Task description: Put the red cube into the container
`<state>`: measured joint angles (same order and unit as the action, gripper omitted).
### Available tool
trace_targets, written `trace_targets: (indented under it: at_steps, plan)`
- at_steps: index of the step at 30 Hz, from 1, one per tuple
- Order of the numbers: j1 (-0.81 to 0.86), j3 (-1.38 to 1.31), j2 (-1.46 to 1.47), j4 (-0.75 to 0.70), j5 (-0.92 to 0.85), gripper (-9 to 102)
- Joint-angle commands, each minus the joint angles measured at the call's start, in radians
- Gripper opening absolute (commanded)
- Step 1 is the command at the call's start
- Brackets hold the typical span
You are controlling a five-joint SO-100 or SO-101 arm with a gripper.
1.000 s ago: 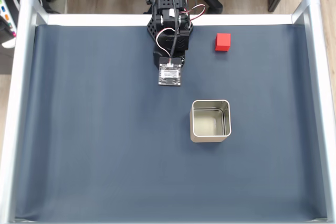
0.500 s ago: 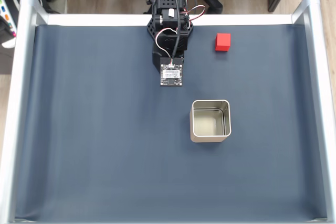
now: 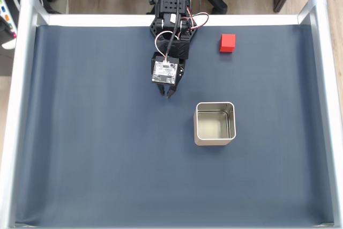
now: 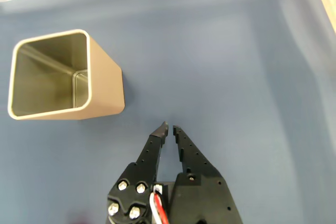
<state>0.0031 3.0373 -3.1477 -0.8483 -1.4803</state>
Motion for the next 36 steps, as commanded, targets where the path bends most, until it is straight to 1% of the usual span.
trace_targets:
  at_steps: [1,3,8,14,18,24,28,33,36]
  plan:
    - [-0.014,-0.161,0.077,-0.003,0.002,0]
    - [-0.035,-0.267,0.146,-0.057,-0.014,0]
    - [-0.130,-0.523,0.256,-0.258,-0.094,0]
    - [-0.299,-0.741,0.370,-0.457,-0.179,0]
    - [-0.451,-0.864,0.459,-0.606,-0.183,0]
    - [-0.753,-0.976,0.578,-0.721,-0.060,0]
    - [-0.988,-0.988,0.611,-0.735,0.026,1]
    - [-1.164,-0.977,0.650,-0.735,0.034,8]
    - [-1.232,-0.948,0.647,-0.747,-0.015,13]
